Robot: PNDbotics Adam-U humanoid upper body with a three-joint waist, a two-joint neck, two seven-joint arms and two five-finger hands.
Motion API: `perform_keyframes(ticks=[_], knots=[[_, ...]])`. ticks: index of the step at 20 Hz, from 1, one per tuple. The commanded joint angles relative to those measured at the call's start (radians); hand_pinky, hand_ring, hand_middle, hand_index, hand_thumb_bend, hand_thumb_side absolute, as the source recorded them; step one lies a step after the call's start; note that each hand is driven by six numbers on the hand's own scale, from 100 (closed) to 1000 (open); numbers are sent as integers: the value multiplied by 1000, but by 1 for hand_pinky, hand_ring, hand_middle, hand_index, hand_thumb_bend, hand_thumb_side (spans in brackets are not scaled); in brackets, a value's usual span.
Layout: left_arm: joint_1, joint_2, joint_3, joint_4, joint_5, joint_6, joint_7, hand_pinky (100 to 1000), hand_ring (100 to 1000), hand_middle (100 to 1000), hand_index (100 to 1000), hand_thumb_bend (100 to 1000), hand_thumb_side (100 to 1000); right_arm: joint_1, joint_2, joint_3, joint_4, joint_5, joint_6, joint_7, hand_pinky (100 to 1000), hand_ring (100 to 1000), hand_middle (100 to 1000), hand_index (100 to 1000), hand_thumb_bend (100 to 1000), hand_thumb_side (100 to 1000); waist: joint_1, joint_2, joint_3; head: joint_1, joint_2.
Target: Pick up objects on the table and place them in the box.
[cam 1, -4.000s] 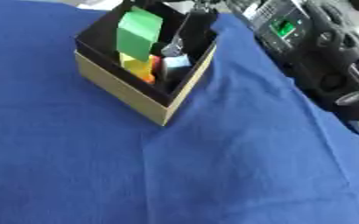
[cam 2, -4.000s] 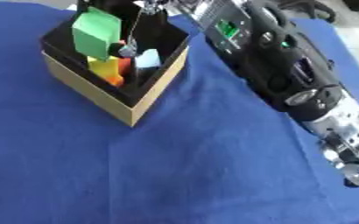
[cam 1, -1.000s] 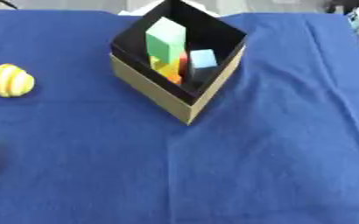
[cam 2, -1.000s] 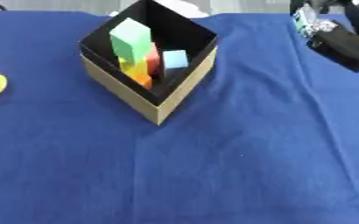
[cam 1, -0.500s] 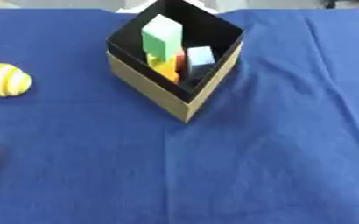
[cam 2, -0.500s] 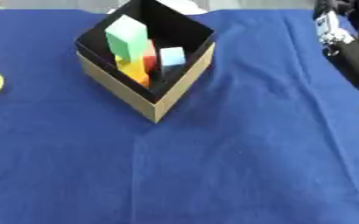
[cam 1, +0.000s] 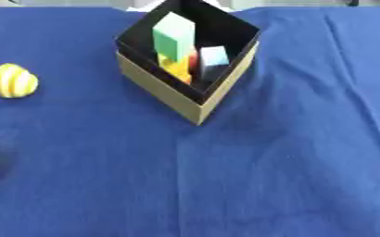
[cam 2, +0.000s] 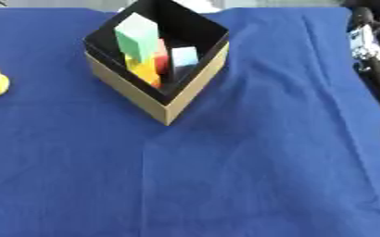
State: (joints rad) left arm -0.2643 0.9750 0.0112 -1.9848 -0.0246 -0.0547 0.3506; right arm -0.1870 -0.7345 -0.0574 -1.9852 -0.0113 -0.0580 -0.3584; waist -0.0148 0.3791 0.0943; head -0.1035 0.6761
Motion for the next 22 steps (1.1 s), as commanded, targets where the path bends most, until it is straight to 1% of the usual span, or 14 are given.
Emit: perform_keyframes(ticks=[1, 5, 8, 12, 15, 17, 19, 22], knots=[[0, 107, -15, -15, -50, 44, -43, 849, 842, 795, 869, 247, 621, -4, -16, -19, -15, 5, -8, -3, 837, 855, 749, 841, 100, 733, 3, -28, 3, 25, 20], [14, 149, -41, -15, -113, 82, -106, 871, 850, 800, 861, 256, 588, -2, -15, -26, -15, 5, -12, -8, 837, 852, 747, 840, 100, 733, 4, -32, 6, 25, 31], [26, 186, -69, -2, -160, 99, -153, 891, 858, 807, 867, 275, 588, 1, -17, -30, -15, 7, -12, -12, 837, 851, 746, 840, 100, 734, 8, -31, 9, 18, 33], [32, 246, -117, 48, -222, 88, -216, 906, 862, 814, 875, 294, 642, 13, -26, -36, -15, 16, -10, -18, 837, 850, 745, 840, 100, 734, 19, -31, 24, 0, 37], [28, 276, -145, 82, -271, 79, -264, 918, 867, 825, 889, 308, 701, 20, -32, -40, -15, 23, -9, -25, 837, 849, 744, 839, 100, 735, 27, -31, 36, -9, 35], [25, 287, -163, 98, -299, 73, -295, 922, 870, 830, 895, 314, 717, 23, -34, -41, -15, 25, -8, -28, 837, 848, 743, 838, 100, 735, 30, -31, 42, -12, 33], [18, 293, -177, 108, -319, 64, -327, 924, 871, 833, 898, 315, 713, 24, -35, -42, -15, 26, -7, -30, 837, 848, 742, 837, 100, 735, 32, -31, 45, -8, 34], [2, 299, -197, 116, -327, 47, -375, 927, 874, 835, 903, 320, 709, 27, -33, -43, -15, 27, -5, -33, 837, 848, 742, 836, 100, 736, 35, -31, 46, 4, 33]])
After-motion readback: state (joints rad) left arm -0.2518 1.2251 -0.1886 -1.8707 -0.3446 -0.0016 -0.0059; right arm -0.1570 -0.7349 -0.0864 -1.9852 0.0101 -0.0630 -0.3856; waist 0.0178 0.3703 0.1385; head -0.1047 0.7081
